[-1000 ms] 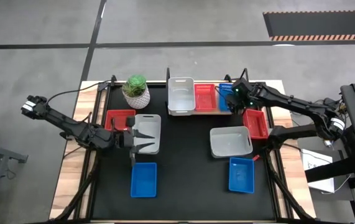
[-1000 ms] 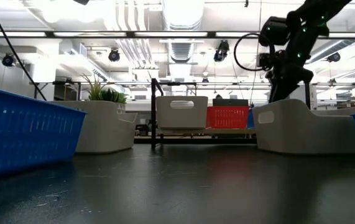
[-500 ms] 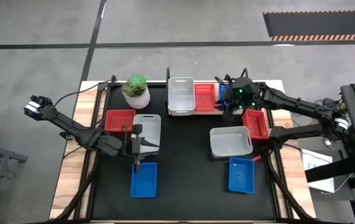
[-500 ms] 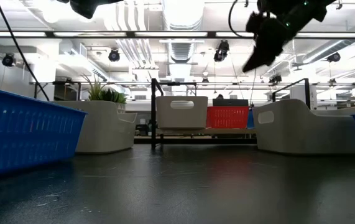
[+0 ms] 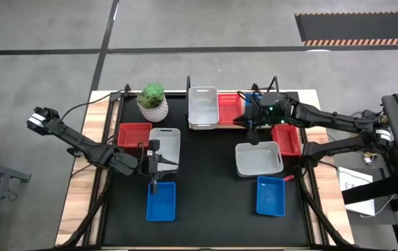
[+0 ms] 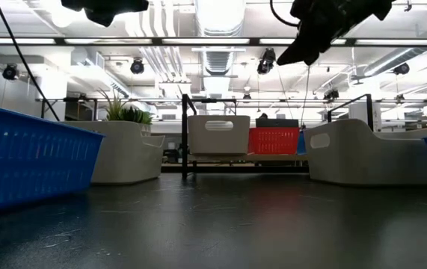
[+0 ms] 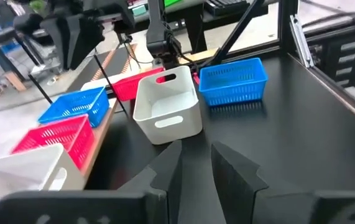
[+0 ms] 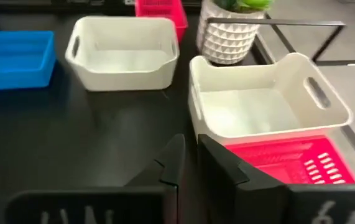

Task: Stack baskets on shelf by color
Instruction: Stack the left white bin on the white bin on the shelf

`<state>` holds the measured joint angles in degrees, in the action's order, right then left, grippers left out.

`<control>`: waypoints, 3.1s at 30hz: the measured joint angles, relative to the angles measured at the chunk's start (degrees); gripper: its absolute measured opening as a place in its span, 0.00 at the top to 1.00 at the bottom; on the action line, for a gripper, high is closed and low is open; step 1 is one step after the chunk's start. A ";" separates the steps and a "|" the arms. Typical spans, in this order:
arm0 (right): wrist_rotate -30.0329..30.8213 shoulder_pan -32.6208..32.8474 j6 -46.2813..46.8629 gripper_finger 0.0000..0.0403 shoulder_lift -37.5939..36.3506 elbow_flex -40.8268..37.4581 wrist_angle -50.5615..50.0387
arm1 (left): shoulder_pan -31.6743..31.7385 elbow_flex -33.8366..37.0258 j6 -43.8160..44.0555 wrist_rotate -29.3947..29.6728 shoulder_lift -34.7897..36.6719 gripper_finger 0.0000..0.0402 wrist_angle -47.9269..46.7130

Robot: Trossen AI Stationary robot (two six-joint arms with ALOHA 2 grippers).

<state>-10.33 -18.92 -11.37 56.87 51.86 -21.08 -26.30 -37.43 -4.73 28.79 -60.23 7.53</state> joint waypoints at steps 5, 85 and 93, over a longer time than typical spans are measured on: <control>-0.18 3.83 -0.48 0.93 -0.19 -0.65 -0.11 | -0.87 0.98 8.49 -0.21 -0.20 0.83 -0.68; -1.64 18.53 -0.61 0.58 32.64 19.08 18.42 | -1.21 1.30 55.31 -8.18 -7.20 0.83 -52.62; -1.58 18.53 -4.49 0.56 37.71 29.25 -2.59 | -1.67 -1.34 55.27 -19.66 -4.70 0.83 -52.47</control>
<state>-11.91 -0.38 -15.86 94.58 81.11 -23.66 -27.96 -38.77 50.54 9.13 -64.93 -44.94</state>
